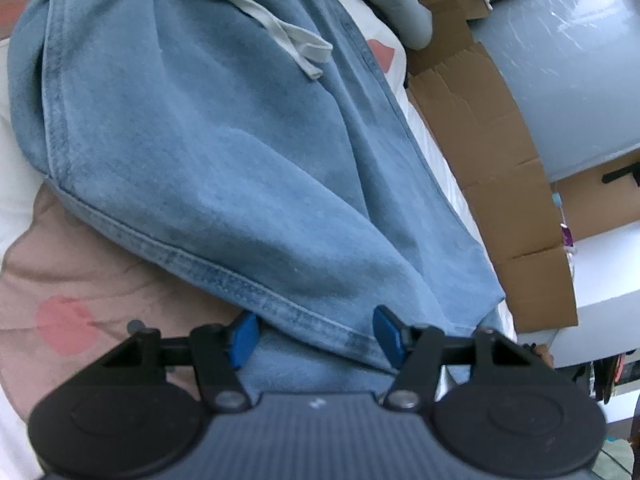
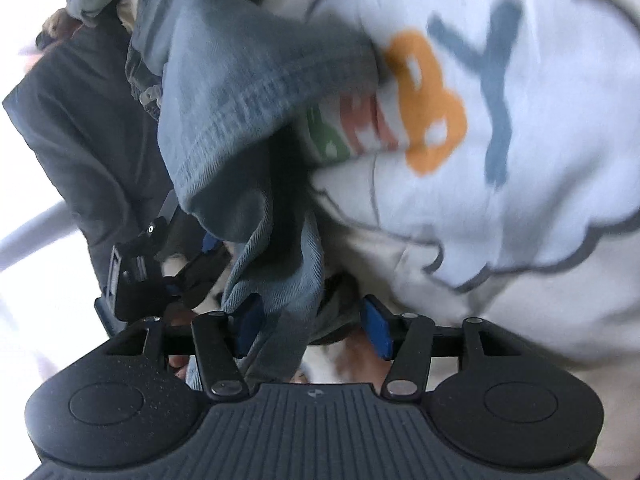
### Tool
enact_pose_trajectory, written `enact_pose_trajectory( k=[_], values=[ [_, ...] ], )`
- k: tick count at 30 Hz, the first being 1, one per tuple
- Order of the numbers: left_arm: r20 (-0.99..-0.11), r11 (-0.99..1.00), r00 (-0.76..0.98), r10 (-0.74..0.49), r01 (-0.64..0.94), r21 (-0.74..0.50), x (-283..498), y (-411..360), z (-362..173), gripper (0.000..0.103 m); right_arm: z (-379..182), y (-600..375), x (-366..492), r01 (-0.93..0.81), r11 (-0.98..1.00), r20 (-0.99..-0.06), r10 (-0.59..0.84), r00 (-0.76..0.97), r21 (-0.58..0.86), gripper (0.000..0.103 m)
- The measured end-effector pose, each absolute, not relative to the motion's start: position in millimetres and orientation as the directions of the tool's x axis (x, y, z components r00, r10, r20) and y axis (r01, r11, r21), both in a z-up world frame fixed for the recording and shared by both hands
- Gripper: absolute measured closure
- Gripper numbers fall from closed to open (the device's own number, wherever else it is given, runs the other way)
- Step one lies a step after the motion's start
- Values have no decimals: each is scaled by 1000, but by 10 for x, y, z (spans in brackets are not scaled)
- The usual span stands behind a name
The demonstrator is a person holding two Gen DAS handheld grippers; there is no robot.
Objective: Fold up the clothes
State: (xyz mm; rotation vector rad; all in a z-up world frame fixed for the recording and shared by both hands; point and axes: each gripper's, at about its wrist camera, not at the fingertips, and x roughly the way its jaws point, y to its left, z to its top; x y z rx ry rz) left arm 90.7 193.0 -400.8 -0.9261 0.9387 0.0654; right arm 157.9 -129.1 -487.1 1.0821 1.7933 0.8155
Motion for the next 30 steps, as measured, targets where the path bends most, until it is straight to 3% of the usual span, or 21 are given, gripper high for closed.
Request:
enact_pose_trajectory(
  k=[1, 2, 3, 4, 5, 10, 12, 15, 30],
  values=[
    [-714, 621, 620, -325, -429, -656, 909, 1943, -4013, 44, -4863, -1274, 1565, 345, 394, -322, 914, -248, 852, 47],
    [-711, 612, 624, -323, -436, -660, 908, 1953, -4022, 46, -4840, -1272, 1565, 340, 379, -310, 920, -241, 861, 60],
    [-709, 602, 628, -320, -443, -664, 907, 1962, -4031, 49, -4815, -1269, 1566, 335, 364, -297, 925, -236, 869, 83],
    [-708, 596, 631, -316, -449, -666, 907, 1956, -4039, 50, -4784, -1265, 1577, 324, 351, -284, 929, -238, 879, 96],
    [-708, 590, 634, -312, -455, -667, 907, 1948, -4047, 54, -4741, -1266, 1593, 299, 352, -287, 927, -241, 887, 101],
    [-695, 567, 660, -285, -468, -678, 865, 2001, -4025, 71, -4588, -1423, 1660, 221, 398, -355, 911, -208, 891, 102],
    [-689, 558, 671, -275, -473, -682, 848, 2023, -4015, 88, -4528, -1500, 1663, 190, 425, -390, 900, -196, 885, 102],
    [-677, 544, 688, -261, -475, -692, 821, 2059, -3987, 96, -4404, -1642, 1681, 130, 466, -442, 880, -173, 875, 102],
    [-606, 507, 776, -176, -456, -731, 709, 2142, -3566, 100, -3687, -2778, 1923, -92, 733, -735, 678, 21, 674, 102]
  ],
)
